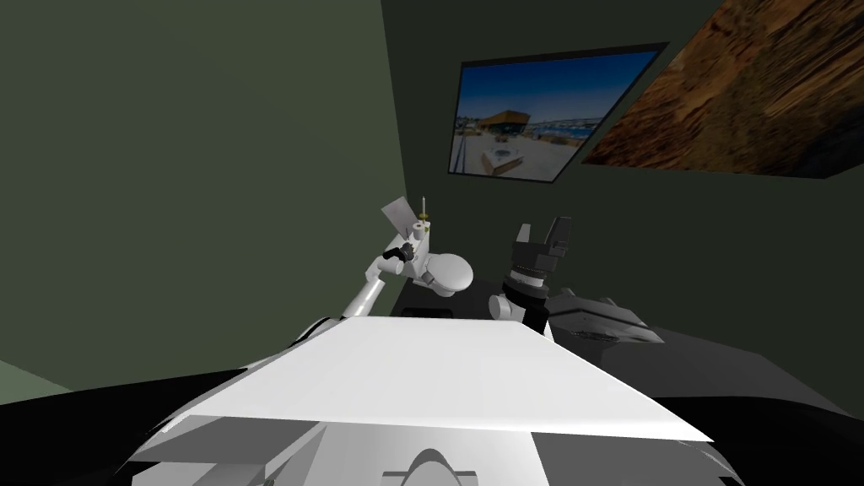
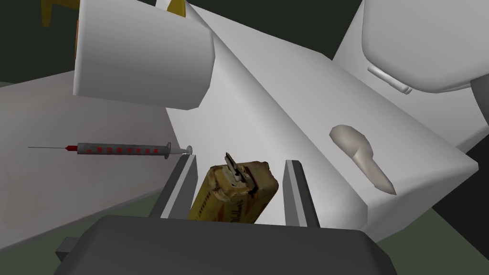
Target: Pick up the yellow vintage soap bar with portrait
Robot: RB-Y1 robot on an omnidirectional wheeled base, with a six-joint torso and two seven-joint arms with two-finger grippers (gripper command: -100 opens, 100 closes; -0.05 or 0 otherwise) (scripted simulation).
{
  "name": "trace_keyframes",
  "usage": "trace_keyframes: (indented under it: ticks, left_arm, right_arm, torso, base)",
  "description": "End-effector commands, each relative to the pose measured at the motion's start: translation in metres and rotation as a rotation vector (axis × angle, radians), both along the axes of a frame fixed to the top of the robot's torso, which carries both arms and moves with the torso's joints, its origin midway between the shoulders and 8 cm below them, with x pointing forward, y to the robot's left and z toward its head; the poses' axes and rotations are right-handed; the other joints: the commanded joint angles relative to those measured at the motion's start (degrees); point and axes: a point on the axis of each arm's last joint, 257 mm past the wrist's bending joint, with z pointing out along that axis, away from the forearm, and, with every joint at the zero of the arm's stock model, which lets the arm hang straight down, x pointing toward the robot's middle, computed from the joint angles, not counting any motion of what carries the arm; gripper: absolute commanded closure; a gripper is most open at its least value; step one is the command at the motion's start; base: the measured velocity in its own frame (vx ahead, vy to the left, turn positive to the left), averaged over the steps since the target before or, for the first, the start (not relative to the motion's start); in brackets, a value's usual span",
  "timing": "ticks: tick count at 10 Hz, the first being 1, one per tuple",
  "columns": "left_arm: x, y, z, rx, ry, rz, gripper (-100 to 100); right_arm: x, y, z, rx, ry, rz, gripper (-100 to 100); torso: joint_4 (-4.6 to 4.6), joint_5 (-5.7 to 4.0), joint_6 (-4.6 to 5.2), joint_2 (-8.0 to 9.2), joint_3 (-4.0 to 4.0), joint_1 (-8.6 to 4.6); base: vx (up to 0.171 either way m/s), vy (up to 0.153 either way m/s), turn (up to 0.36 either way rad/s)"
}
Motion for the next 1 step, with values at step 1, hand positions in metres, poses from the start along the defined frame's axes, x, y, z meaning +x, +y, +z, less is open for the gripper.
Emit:
trace_keyframes:
  ticks: [1]
  left_arm:
    - [0.0000,0.0000,0.0000,0.000,0.000,0.000,0]
  right_arm:
    - [0.0000,0.0000,0.0000,0.000,0.000,0.000,0]
  torso:
    - [0.00,0.00,0.00,0.00,0.00,0.00]
  base:
    - [-0.007,0.001,-0.002]
